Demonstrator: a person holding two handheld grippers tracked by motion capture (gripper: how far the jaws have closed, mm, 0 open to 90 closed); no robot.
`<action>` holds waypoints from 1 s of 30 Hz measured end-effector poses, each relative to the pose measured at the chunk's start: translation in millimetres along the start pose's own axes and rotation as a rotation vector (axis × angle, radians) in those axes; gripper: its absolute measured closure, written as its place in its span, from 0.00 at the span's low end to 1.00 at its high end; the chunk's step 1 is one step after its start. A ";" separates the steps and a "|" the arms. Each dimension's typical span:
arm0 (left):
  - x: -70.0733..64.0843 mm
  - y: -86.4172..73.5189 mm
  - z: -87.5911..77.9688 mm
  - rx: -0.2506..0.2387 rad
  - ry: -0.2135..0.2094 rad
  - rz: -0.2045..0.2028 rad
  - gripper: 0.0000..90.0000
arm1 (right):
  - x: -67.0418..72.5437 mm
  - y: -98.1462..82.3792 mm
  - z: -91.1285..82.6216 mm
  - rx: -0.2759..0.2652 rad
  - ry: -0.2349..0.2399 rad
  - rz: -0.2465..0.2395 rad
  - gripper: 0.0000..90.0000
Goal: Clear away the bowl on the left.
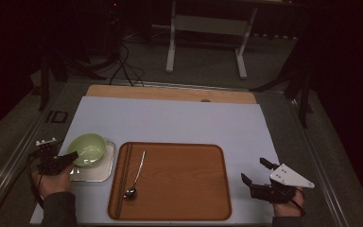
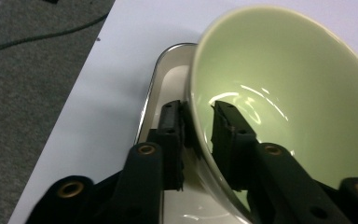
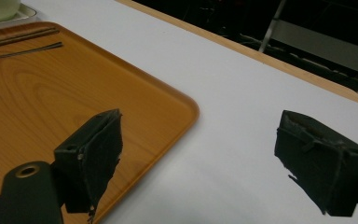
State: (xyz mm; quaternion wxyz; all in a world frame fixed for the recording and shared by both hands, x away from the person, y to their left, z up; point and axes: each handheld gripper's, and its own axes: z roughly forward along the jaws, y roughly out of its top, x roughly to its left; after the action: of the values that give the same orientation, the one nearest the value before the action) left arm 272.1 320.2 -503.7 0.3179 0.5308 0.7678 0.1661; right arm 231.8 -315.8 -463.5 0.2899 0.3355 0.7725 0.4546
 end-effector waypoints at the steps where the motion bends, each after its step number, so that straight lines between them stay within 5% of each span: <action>1: 0.4 0.1 -0.1 0.006 -0.003 -0.007 0.88 | 0.0 0.0 0.0 0.000 0.000 0.000 0.16; 9: -0.7 0.1 0.1 0.016 -0.005 0.006 0.92 | 0.0 0.1 0.0 0.000 0.000 0.001 0.16; 15: 4.9 -0.2 -0.6 0.015 -0.048 -0.033 0.92 | -0.4 0.0 -0.3 -0.002 0.000 0.001 0.16; 30: 0.3 2.4 -11.4 -0.047 -0.105 -0.030 0.91 | -0.8 -0.1 -0.4 -0.002 0.000 0.002 0.16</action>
State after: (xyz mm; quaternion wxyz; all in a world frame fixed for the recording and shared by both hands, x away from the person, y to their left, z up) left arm 266.2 322.4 -493.9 0.3724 0.5195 0.7540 0.1511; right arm 232.0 -316.7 -463.3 0.2899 0.3358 0.7717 0.4557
